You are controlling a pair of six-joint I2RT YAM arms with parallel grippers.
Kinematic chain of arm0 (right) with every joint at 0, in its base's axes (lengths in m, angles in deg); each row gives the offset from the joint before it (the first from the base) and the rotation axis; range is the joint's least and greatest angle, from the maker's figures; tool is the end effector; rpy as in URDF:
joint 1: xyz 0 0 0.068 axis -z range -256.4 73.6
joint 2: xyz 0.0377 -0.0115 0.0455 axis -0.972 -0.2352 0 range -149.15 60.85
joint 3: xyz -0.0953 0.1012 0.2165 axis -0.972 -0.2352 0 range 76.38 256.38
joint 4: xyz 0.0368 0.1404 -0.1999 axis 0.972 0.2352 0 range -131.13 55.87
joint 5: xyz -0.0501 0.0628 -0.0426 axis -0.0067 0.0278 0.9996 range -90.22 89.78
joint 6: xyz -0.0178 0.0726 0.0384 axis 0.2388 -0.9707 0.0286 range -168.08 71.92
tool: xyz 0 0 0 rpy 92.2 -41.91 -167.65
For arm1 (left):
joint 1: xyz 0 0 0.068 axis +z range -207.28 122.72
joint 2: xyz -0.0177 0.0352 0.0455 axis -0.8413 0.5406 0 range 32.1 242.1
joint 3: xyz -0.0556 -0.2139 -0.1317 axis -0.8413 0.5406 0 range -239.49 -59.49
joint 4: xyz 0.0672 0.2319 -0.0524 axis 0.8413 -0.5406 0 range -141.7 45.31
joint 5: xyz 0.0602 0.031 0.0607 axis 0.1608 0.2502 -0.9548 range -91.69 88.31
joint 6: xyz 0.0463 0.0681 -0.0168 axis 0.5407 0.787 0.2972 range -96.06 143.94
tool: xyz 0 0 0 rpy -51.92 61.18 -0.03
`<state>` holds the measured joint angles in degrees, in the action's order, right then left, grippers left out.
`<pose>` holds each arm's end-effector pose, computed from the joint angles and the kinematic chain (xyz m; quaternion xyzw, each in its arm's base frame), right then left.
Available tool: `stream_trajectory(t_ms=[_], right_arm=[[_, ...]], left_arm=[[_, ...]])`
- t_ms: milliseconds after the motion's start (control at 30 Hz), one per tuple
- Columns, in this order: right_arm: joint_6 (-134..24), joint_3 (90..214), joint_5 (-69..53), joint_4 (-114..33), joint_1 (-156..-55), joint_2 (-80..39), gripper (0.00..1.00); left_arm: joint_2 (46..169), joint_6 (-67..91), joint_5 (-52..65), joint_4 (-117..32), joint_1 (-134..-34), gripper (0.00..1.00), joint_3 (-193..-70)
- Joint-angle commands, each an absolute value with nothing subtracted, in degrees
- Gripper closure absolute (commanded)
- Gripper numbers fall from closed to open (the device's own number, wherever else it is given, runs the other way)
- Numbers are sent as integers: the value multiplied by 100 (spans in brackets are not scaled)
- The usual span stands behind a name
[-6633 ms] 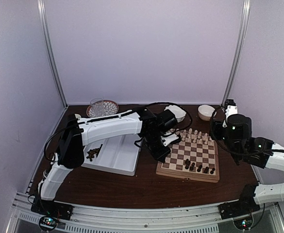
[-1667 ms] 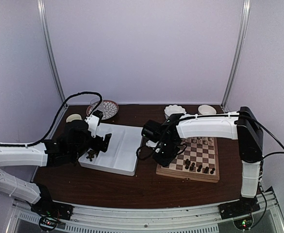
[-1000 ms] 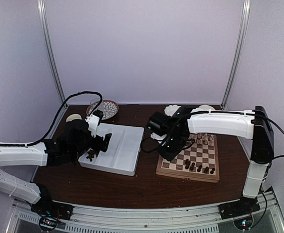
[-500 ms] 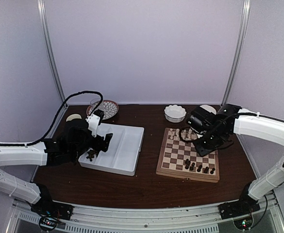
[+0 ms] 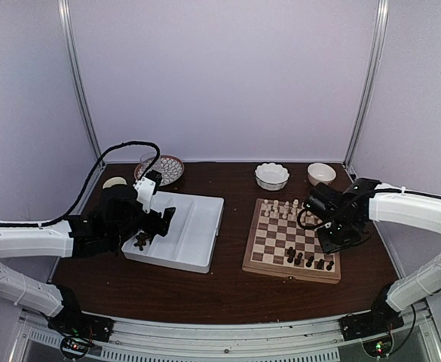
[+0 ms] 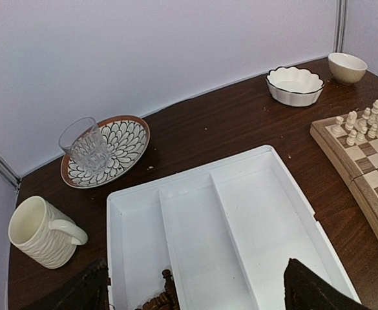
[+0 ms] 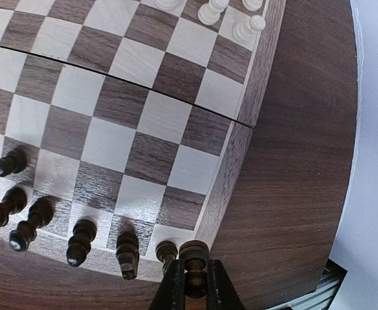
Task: Set up the chess pieces on the board
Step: Place the pawn at a7.
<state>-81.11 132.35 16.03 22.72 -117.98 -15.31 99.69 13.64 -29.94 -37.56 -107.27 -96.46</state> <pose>0.1721 0.1252 0.1873 -0.0664 0.9864 -0.0810 0.1265 0.2074 -0.1928 0.2220 0.1494 0.8082 -0.0907 0.5623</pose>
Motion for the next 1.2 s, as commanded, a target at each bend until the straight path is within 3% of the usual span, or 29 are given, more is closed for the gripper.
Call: stream_trajectory(t_ms=[0, 333, 1167], right_arm=[[-8117, 12964, 1255, 1800, -11497, -1793, 99], [-7948, 12667, 621, 1368, -11199, -1907, 98], [-8047, 12675, 958, 1427, -11092, -2151, 94]], left_arm=[[9971, 1288, -2913, -3596, -10770, 5, -9725], [10038, 1297, -2944, -3603, -10770, 5, -9745], [9969, 1279, -2928, -3635, -10768, 5, -9737]])
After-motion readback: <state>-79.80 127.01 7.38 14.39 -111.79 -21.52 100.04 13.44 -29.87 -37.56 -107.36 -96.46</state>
